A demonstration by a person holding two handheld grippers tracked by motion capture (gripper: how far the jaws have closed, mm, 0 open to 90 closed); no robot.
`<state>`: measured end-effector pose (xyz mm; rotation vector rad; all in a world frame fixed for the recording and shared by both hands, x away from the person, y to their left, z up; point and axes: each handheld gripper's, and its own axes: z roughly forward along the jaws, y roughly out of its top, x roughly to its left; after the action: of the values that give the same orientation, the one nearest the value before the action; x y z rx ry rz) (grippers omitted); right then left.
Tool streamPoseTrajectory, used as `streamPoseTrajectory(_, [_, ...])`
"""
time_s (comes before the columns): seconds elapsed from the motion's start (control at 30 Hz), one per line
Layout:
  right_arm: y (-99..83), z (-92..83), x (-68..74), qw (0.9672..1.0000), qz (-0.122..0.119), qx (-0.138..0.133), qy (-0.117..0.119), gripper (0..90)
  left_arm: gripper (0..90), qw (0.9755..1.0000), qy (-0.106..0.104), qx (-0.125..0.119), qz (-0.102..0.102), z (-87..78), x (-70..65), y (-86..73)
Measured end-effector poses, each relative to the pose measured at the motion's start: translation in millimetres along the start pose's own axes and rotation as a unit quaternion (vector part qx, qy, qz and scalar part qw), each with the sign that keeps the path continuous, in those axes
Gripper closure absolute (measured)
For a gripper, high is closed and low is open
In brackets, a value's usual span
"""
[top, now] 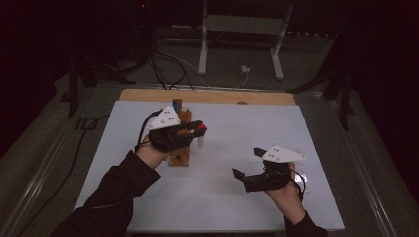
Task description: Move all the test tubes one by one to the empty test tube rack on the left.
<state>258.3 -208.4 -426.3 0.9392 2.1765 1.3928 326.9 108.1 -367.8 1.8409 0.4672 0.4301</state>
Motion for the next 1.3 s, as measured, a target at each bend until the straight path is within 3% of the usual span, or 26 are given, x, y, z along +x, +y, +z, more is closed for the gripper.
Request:
streamPoseTrajectory(0.27, [0.4,-3.1,-2.3,1.0,0.006,-0.004,-0.001,1.8,71.9,0.9976,0.066,-0.019,-0.007,-28.7,20.0,-5.2])
streamPoseTrajectory(0.53, [0.7,-4.4,-3.6,0.9999,0.008,-0.006,-0.003,1.9,72.0,0.9934,0.111,-0.016,-0.025,-34.7,33.3,-28.3])
streamPoseTrajectory(0.9, [-0.4,-5.7,-4.9,0.9999,0.008,-0.006,-0.005,1.9,71.9,0.9906,0.127,0.006,-0.051,-24.8,40.0,-65.2])
streamPoseTrajectory(1.13, [-0.8,-6.4,-5.9,0.9999,0.011,-0.005,-0.006,1.9,71.9,0.9886,0.127,0.044,-0.069,-13.7,40.3,-85.8])
streamPoseTrajectory(1.3, [-1.2,-6.6,-6.5,0.9999,0.011,-0.004,-0.007,1.9,71.8,0.9877,0.125,0.066,-0.067,-7.9,39.7,-90.6])
